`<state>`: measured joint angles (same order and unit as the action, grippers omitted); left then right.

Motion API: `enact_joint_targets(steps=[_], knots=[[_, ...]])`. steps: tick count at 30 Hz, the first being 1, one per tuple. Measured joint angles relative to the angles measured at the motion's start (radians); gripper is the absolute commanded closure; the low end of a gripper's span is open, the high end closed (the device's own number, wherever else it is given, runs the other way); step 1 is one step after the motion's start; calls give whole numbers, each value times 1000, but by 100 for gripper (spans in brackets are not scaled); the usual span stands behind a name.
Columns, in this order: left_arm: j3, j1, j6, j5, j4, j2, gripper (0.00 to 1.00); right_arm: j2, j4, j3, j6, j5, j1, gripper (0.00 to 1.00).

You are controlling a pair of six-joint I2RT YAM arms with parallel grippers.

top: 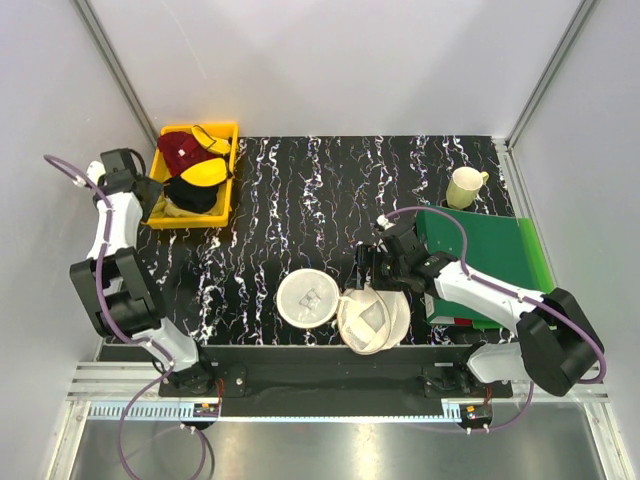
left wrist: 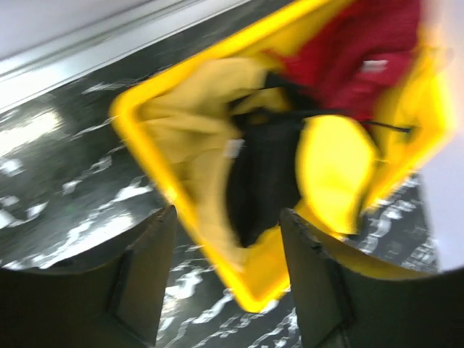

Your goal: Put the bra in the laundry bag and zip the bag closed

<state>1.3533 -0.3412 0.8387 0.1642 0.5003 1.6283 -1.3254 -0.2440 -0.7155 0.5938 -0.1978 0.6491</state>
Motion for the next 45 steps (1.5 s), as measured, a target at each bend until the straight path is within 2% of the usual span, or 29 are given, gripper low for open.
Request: enact_joint_targets(steps=[7, 12, 17, 23, 29, 30, 35, 39, 45], knots=[[-26, -13, 1, -40, 54, 84, 44, 6, 8, 1, -9, -7, 0, 15], [-26, -10, -1, -74, 53, 130, 53, 16, 13, 6, -11, -6, 0, 15], [-26, -10, 0, -90, 51, 144, 66, 18, 14, 7, -11, -6, 0, 15], [-26, -10, -4, -98, 34, 145, 67, 19, 14, 7, -10, -6, 0, 15], [-12, -10, -2, -147, 12, 175, 88, 35, 14, 7, -9, -6, 0, 14], [-12, -10, -1, -163, 5, 183, 99, 39, 14, 7, -9, -6, 0, 14], [-12, -10, -8, -200, -15, 194, 100, 58, 14, 8, -5, -6, 0, 14], [-47, -8, -9, -179, -18, 124, 100, 62, 13, 7, -6, -6, 0, 13], [-66, -3, -40, -111, 34, -164, 100, 62, -18, -3, -14, -6, 0, 13]])
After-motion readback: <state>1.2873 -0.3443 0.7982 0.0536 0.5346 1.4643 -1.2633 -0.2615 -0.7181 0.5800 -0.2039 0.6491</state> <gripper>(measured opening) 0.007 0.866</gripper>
